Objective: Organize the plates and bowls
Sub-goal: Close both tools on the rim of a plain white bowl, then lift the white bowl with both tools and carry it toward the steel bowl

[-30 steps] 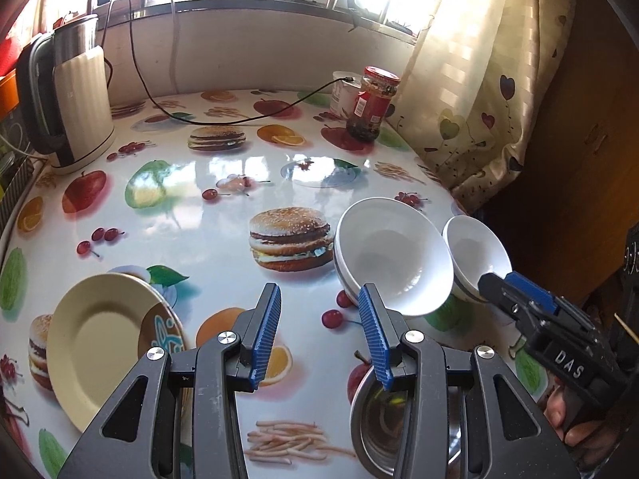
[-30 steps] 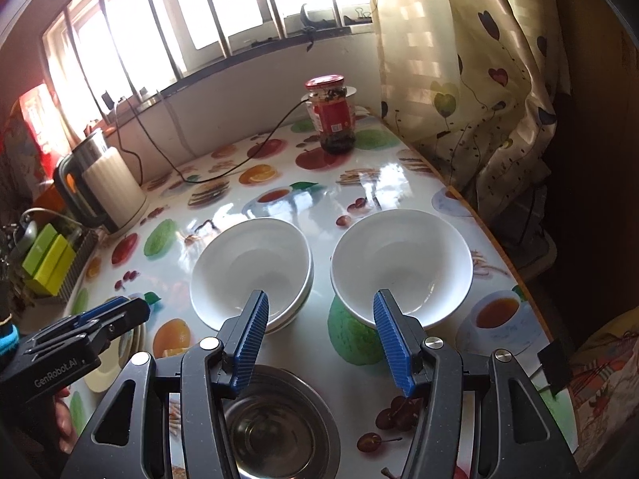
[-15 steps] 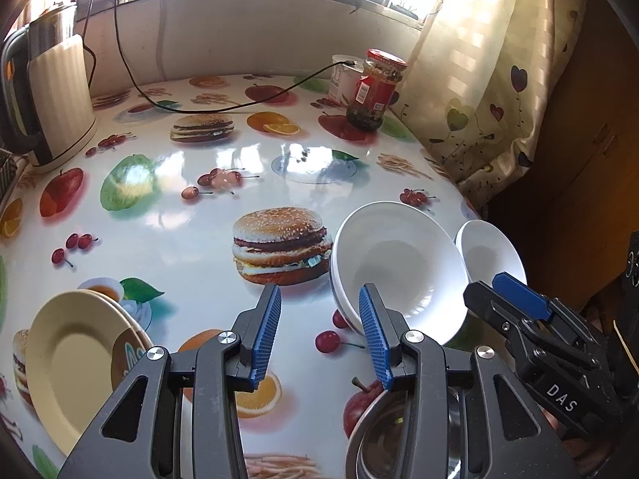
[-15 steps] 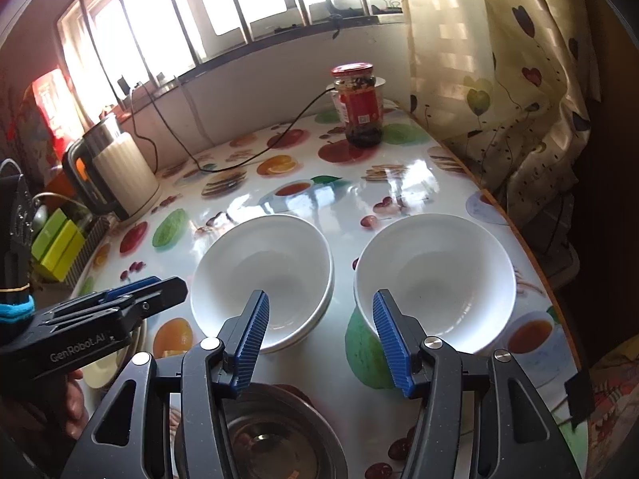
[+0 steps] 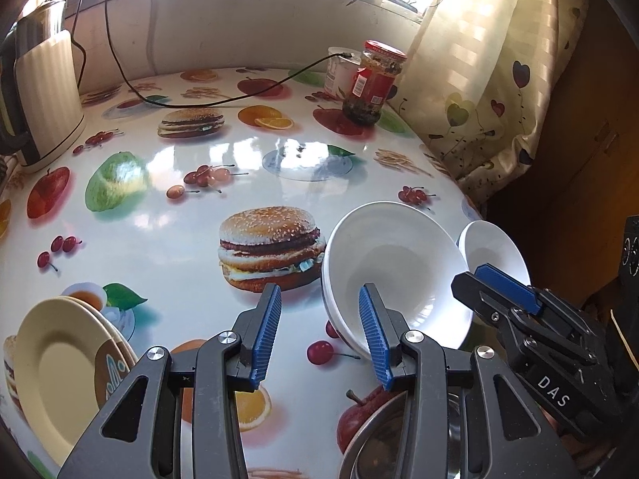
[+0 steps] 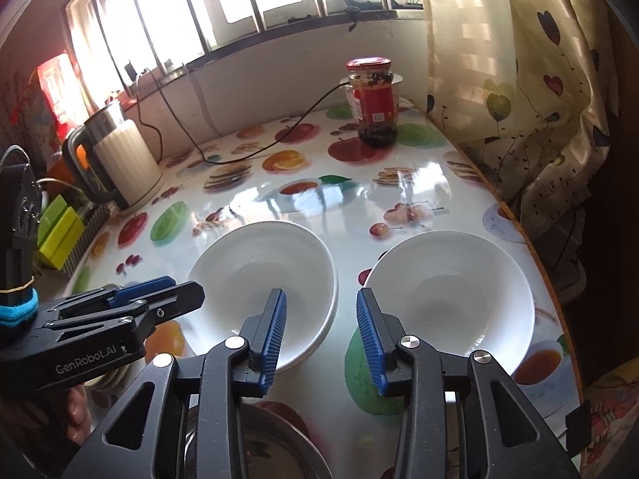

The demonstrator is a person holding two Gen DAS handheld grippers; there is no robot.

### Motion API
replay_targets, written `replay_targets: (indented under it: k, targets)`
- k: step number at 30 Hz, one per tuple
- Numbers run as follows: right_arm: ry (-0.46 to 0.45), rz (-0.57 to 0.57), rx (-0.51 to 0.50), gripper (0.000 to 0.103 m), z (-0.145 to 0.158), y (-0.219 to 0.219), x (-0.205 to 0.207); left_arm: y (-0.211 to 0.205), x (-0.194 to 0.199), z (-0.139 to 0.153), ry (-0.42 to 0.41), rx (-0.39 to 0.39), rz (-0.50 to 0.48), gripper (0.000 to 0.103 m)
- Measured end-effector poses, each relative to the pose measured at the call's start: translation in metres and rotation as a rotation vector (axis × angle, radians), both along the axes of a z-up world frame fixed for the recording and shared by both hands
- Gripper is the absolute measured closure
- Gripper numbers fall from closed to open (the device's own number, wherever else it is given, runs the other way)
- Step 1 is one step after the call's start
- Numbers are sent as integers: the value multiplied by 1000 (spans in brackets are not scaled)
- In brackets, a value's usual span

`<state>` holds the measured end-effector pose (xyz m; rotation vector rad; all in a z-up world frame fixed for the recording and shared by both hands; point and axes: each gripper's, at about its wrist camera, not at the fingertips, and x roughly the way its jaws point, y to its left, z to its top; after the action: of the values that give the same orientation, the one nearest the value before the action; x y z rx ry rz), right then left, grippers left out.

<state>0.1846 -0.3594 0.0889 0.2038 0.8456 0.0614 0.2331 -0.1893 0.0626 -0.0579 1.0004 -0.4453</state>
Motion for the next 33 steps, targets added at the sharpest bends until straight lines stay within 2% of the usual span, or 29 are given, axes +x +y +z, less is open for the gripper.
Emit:
replay_targets:
  k: [6,10,16,30,33]
  targets:
    - [9,1,-1,74,-3,0,5,-2,1,-4,6,-1,-6,61]
    - [16,5,-2,75,-6,2,7,-5,3,-6,11,6,-11,70]
    - [21,10,-4,78,-8,4,9,-6,4,-9,19,5,-15,74]
    - [34,8,-9,83,-14,5,13,-10,4,-11,13,16,-30,76]
    - [35,6,-19,87,-15,5,13,-11,4,-11,10,21,-32,77]
